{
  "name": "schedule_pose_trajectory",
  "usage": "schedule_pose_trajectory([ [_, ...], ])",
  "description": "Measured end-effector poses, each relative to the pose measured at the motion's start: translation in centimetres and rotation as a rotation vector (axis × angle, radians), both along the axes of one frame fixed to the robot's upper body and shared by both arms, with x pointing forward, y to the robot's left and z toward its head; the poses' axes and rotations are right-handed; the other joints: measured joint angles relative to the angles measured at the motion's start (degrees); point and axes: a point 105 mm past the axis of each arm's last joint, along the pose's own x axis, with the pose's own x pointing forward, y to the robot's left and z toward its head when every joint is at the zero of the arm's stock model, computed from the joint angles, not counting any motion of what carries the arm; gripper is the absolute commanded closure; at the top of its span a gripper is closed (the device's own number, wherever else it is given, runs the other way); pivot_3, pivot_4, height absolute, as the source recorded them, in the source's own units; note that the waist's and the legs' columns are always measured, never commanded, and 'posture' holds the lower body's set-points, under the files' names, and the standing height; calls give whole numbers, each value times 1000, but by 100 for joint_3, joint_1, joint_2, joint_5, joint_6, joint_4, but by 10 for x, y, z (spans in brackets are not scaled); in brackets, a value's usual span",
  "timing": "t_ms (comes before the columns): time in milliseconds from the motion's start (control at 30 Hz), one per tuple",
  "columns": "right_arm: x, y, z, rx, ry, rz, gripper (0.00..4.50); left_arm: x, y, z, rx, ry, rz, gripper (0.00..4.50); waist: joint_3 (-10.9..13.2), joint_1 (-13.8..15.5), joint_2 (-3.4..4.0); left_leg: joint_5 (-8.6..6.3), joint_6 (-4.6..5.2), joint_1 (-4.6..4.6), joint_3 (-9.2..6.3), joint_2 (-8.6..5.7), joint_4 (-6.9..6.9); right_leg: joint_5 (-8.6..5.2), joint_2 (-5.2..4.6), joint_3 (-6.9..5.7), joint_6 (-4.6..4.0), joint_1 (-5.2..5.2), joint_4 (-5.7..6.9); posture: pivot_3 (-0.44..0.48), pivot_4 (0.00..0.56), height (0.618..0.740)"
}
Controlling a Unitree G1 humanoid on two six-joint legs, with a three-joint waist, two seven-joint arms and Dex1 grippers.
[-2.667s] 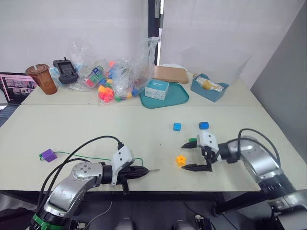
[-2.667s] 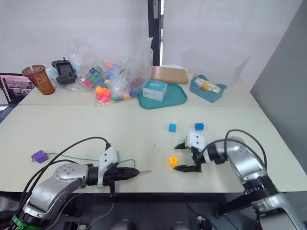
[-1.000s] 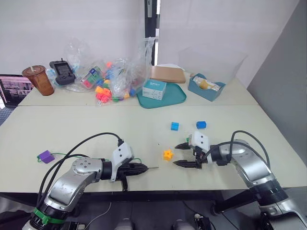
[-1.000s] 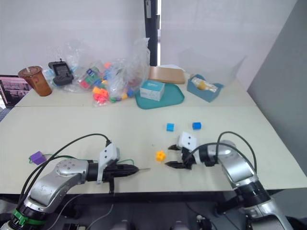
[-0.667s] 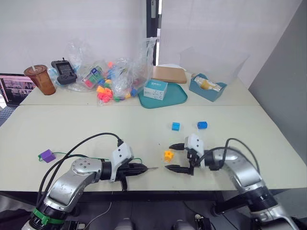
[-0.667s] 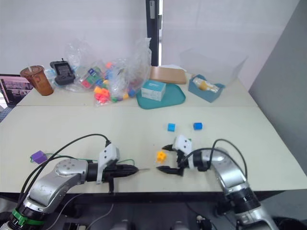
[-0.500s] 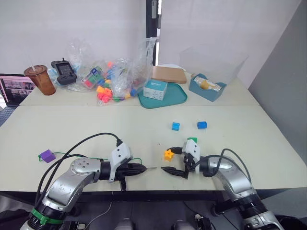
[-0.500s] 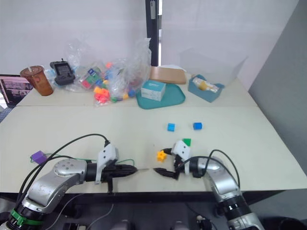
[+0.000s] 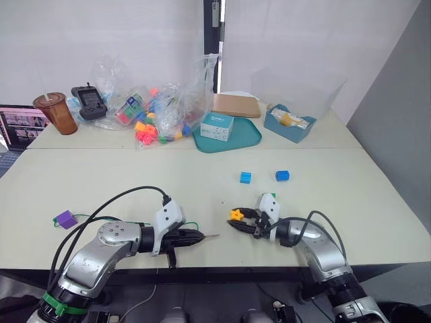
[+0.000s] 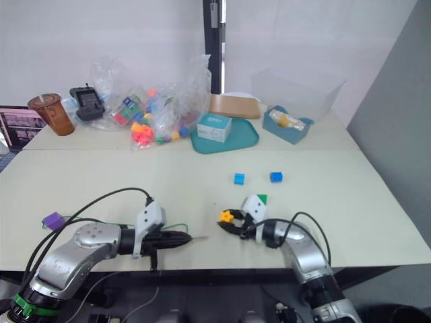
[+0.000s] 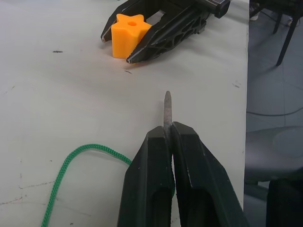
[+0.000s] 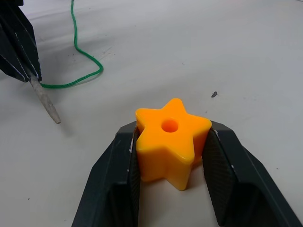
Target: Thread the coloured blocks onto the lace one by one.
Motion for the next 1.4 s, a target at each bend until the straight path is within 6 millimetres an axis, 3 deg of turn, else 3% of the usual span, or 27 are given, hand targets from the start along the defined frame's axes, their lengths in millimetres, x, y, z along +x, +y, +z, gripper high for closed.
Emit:
schedule_pose_trajectory([
  [100, -1, 1, 2, -5, 10, -1, 3216, 0, 0, 0, 0, 1, 0, 4500, 0, 0, 0, 0, 0, -2, 1, 0, 0, 0, 0, 1, 0, -3, 1, 0, 150, 740],
  [200, -9, -6, 23, -139, -33, 88, 3216, 1, 0, 1, 1, -3, -1, 4500, 7, 13, 11, 0, 0, -17, 3, -5, 2, 0, -4, 4, 0, -15, 2, 0, 150, 740],
  [333, -22, -25, 72, -481, -120, 277, 3216, 2, -1, 1, 0, -3, -2, 4500, 13, 16, 20, 0, 0, -16, -2, -2, 2, -1, 0, -1, -1, -15, -2, 0, 150, 740],
  [400, -27, -37, 84, -668, -107, 328, 3216, 3, -2, 1, -4, -3, -3, 4500, 13, 16, 20, 0, 1, -15, -5, 0, -1, -1, 2, -4, -2, -14, -7, 0, 150, 740],
  [500, -23, -43, 81, -829, -46, 324, 3216, 4, -5, -1, -8, 0, -14, 4500, 13, 6, 18, 0, 1, -17, -3, 0, 0, -1, 2, -2, -3, -15, -8, 0, 150, 740],
  [667, -23, -42, 43, -1043, 16, 361, 3216, 6, -5, -1, -10, 3, -10, 4500, 14, 7, 18, 0, 1, -27, -2, -2, 2, -1, -1, -1, -3, -23, -9, 0, 150, 740],
  [733, -18, -42, 40, -1088, -2, 345, 3216, 6, -5, -2, -11, 3, -10, 4500, 13, 9, 18, 0, 1, -24, -3, -2, 2, -1, -1, -3, -3, -20, -8, 0, 150, 740],
  [800, -13, -42, 41, -1102, -10, 315, 3216, 6, -5, -2, -12, 5, -8, 4500, 14, 8, 17, 0, 1, -23, -4, -2, 3, -1, -2, -4, -3, -19, -6, 0, 150, 740],
  [867, -8, -40, 40, -1104, -12, 287, 2170, 6, -5, -2, -12, 5, -6, 4500, 12, 8, 14, 0, 1, -18, -4, -2, 3, -1, -1, -4, -3, -15, -4, 0, 150, 740],
  [1067, -3, -39, 44, -1023, 26, 208, 145, 5, -5, -4, -13, 10, -4, 4500, 10, 9, 10, 0, 1, -15, -4, -2, 3, -2, 0, -2, -3, -14, -2, 0, 150, 740],
  [1200, -12, -47, 44, -956, 95, 216, 63, 5, -5, -4, -14, 9, -5, 4500, 11, 28, 11, 0, 1, -25, -4, -4, 3, -2, -3, -4, -3, -19, -4, 0, 150, 740],
  [1400, -25, -50, 74, -653, 19, 249, 63, 3, -5, -5, -15, 14, -4, 4500, 14, 49, 7, 0, 1, -24, -6, -2, 2, -1, 0, -6, -3, -15, -9, 0, 150, 740],
])
